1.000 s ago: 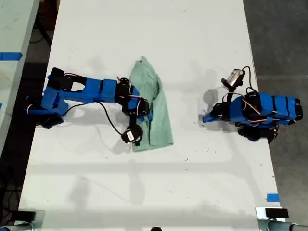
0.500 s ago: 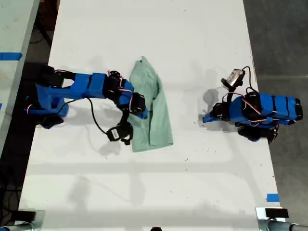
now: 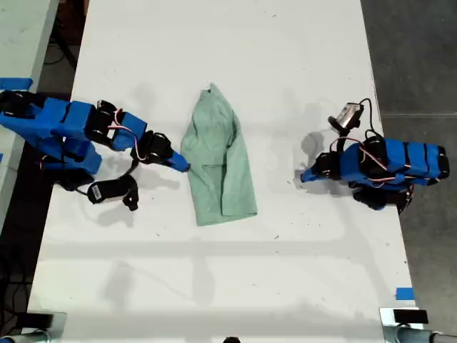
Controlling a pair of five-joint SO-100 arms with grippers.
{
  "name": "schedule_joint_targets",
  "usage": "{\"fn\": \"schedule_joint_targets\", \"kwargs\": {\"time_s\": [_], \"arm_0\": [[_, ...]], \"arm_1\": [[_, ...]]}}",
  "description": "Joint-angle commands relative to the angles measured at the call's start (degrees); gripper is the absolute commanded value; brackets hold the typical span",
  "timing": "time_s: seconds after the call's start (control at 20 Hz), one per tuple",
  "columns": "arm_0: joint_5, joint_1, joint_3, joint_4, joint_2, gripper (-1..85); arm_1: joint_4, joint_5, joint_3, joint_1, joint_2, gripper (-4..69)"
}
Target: Fold t shirt
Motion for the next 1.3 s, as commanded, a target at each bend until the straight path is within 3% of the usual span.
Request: {"fn": "schedule_joint_targets", "kwargs": {"time_s": [0.0,0.15,0.25,0.35,1.25], "arm_0": [[1.05,-3.08,23.47,-9.76,21.80,-0.2],[4.31,-6.94,43.24,-11.78,43.24,-0.2],[5.01,-6.33,48.25,-6.06,57.92,-0.2],[4.39,-7.29,48.60,5.01,68.29,-0.2],[3.96,-8.17,48.87,5.45,67.85,-0.2]], "arm_1": [[0.18,-0.62,-0.26,0.09,0.44,-2.4],[0.18,-0.62,-0.18,0.26,0.44,-2.4],[0.18,-0.53,-0.18,0.26,0.44,-2.4],[-0.09,-0.35,0.00,0.18,0.44,-2.4],[-0.44,-0.26,0.18,0.44,0.44,-2.4]]}}
